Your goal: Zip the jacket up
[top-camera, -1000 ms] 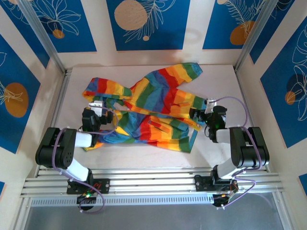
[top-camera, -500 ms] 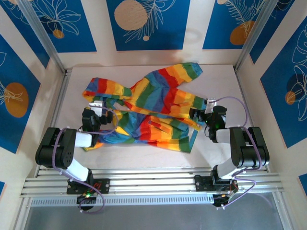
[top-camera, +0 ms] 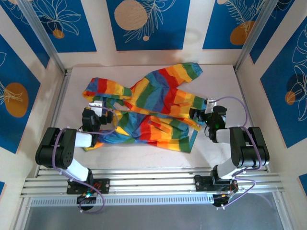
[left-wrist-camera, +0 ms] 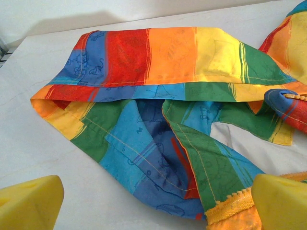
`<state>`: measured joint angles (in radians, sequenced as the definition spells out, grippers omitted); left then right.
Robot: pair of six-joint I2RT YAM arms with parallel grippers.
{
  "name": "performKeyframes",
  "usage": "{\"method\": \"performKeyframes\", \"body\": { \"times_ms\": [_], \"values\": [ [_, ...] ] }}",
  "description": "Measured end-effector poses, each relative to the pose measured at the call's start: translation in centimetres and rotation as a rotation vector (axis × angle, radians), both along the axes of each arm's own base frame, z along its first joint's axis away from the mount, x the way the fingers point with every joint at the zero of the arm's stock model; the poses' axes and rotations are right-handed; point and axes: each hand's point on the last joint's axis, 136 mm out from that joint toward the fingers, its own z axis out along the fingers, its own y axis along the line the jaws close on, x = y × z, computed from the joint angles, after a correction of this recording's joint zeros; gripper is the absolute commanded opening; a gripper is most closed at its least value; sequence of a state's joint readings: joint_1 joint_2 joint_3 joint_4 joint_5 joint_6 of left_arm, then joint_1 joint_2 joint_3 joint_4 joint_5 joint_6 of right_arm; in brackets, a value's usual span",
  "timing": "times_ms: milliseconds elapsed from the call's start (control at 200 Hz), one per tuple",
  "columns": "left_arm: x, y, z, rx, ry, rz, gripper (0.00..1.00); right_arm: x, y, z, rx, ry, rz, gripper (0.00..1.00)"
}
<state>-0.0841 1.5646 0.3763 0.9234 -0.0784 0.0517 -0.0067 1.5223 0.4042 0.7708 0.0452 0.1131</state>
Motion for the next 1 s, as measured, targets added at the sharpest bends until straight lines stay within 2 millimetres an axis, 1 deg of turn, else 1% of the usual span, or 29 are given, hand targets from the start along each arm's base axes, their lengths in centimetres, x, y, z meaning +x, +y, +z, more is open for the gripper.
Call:
{"method": "performKeyframes", "body": {
  "times_ms": [440,540,670,740,795,910,1000],
  "values": [
    [0.0,0.0,-0.1,-0.003,0.003,-0.003,1.0,0.0,0.0,0.0,0.0,0.0,0.0,0.99],
    [0.0,0.0,0.0,-0.004,0.0,-0.004,0.95,0.0,0.0,0.0,0.0,0.0,0.0,0.99],
    [-0.3,-0.1,0.1,-0.008,0.0,-0.011,0.95,0.0,0.0,-0.1,0.002,0.005,0.002,0.99],
    [-0.5,0.0,0.7,-0.008,-0.005,-0.011,0.95,0.1,0.0,0.0,0.007,0.025,0.008,0.99],
    [-0.7,0.0,1.8,-0.009,-0.02,-0.011,0.95,0.6,0.1,0.5,0.012,0.04,0.016,0.99],
    [-1.1,0.1,4.0,-0.017,-0.047,-0.005,0.94,2.0,0.3,3.0,0.015,0.053,0.022,0.99],
    [-1.6,0.4,6.0,-0.046,-0.065,0.018,0.9,3.0,0.8,5.1,0.012,0.069,0.027,0.99]
  ]
}}
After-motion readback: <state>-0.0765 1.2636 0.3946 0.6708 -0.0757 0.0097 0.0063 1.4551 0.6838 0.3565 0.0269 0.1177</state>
